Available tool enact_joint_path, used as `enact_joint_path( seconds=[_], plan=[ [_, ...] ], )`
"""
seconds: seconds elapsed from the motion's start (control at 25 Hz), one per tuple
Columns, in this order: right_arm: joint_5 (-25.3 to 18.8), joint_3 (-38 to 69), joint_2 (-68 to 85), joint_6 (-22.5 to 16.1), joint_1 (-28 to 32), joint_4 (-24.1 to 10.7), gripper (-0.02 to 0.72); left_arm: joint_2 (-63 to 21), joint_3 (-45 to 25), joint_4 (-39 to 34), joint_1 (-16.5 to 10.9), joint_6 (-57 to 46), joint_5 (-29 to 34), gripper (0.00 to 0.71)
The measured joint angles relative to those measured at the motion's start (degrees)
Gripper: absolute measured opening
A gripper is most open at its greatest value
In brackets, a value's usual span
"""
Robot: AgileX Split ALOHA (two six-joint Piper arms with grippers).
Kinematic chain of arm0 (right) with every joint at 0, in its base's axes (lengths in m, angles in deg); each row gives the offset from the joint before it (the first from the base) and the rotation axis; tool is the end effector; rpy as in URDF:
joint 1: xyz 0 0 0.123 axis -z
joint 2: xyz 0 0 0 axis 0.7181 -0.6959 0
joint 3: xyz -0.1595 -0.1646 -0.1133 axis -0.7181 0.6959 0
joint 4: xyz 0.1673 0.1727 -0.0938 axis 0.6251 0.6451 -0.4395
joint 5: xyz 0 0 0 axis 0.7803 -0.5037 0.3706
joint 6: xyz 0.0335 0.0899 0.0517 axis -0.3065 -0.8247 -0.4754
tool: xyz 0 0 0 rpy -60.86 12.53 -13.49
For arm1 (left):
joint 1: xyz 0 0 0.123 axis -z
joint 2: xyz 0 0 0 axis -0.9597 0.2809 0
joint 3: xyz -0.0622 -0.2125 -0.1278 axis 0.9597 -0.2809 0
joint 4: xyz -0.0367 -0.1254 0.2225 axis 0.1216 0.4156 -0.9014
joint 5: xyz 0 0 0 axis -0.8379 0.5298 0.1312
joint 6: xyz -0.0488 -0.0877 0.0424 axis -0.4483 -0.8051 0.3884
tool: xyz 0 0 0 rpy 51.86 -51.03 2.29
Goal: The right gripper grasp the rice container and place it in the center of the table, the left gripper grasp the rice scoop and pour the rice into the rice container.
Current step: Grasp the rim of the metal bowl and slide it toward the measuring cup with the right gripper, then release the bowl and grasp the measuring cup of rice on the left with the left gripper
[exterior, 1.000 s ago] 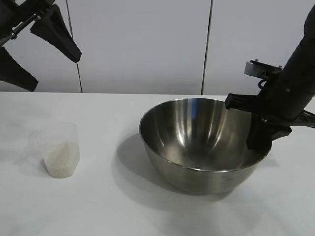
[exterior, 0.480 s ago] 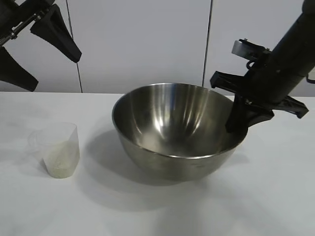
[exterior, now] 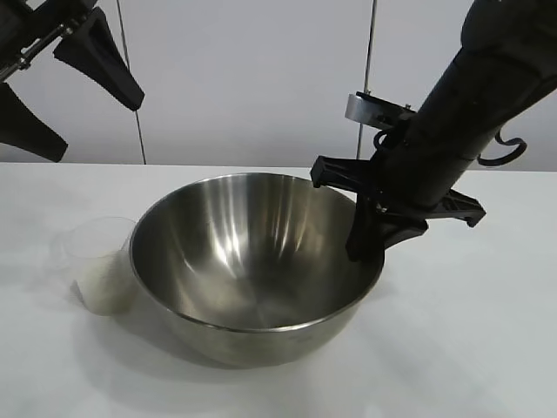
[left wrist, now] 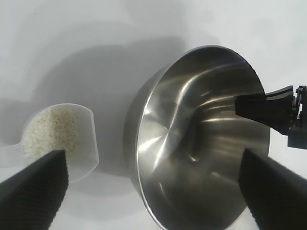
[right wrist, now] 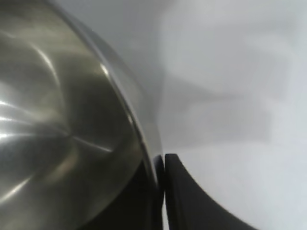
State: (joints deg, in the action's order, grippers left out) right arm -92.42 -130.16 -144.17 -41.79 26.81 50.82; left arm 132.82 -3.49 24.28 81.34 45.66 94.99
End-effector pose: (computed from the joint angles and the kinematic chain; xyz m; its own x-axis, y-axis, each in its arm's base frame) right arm 0.3362 0.1447 0.1001 -0.9590 -0.0917 -0.2683 -0.1742 0.9371 0.3026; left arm 0.3332 -0.1032 0.2180 -0.9327 0.0183 -0.3601 0.2208 0.8186 -0.5303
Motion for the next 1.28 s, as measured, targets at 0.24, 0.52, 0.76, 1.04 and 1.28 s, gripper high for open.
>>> enact_joint_path(
  seconds=[0.24,0.52,0.76,1.04,1.28],
  plan=[
    [0.0,0.0,-0.7,-0.1,-0.1,-0.2,0.023,0.0,0.0,0.0,0.0,0.0,0.0,0.694],
    [-1.2,-0.1,2.4,-0.2,-0.1,-0.8,0.575,0.0,0.0,0.0,0.0,0.0,0.0,0.694],
    [-9.8,-7.4,8.9,-3.8,0.8,-9.4,0.686,0.0,0.0,0.0,0.0,0.0,0.0,0.694],
    [-24.1,-16.9,13.0,-10.5,9.7,-29.2,0.694,0.0,0.0,0.0,0.0,0.0,0.0,0.694],
    [-33.5,-17.7,16.8,-9.5,21.3,-32.0,0.657,0.0,0.0,0.0,0.0,0.0,0.0,0.694]
  ],
)
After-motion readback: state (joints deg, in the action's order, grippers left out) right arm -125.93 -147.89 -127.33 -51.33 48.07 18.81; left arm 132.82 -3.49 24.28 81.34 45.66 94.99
